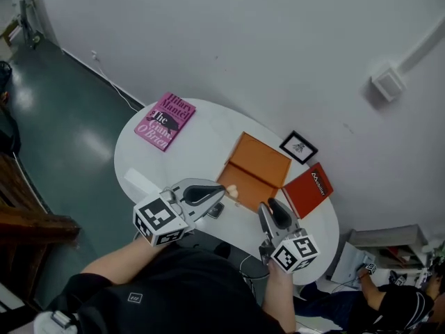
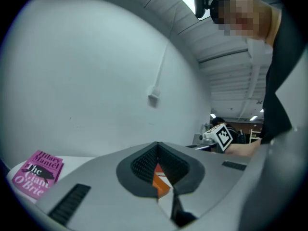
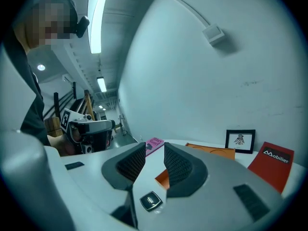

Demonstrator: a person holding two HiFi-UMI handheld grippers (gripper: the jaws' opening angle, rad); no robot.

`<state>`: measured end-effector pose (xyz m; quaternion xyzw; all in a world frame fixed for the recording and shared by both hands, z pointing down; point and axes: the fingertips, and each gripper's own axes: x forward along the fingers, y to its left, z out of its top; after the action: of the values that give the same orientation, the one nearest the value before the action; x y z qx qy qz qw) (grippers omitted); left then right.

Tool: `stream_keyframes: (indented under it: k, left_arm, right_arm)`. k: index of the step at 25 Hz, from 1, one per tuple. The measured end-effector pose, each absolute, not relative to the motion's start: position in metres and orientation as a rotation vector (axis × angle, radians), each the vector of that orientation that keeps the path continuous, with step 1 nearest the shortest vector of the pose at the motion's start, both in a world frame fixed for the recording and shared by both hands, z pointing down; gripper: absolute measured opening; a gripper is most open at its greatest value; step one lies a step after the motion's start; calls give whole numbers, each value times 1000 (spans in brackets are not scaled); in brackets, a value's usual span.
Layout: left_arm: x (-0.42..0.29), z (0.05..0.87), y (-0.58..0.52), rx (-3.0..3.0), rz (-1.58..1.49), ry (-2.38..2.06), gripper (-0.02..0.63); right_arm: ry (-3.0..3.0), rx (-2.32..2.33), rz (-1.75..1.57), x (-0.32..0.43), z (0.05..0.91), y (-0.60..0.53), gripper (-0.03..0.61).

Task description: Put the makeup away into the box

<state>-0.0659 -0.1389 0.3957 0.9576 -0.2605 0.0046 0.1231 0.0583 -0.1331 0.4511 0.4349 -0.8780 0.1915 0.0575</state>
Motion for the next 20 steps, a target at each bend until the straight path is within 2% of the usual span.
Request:
stream_keyframes:
  k: [7,12,13,15,16,20]
  left_arm:
    - [-20,436,-132,2685,238,-1193,12]
    - [-13,469,-122,2577,313,-1307,20]
    - [-14,481,-121,2544,332,-1305,51]
    - [-17,507,-119,2471,367,-1298,155]
    - [-19,519,-118,2439,395,-1298,183]
    - [-25,564,-119,2384,523,-1328,233]
  right_arm:
    - [-2673,1159,584,151,477,-119,109]
    - [-2702,1002,643,169,493,-112,106]
    - [-2711,985,658,169,493,-111,106]
    - [-2722,958,684,167,494,-112,106]
    - [-2726,950,698,165,494,-113,106]
    - [-2724,912,726,161,493,-113,103]
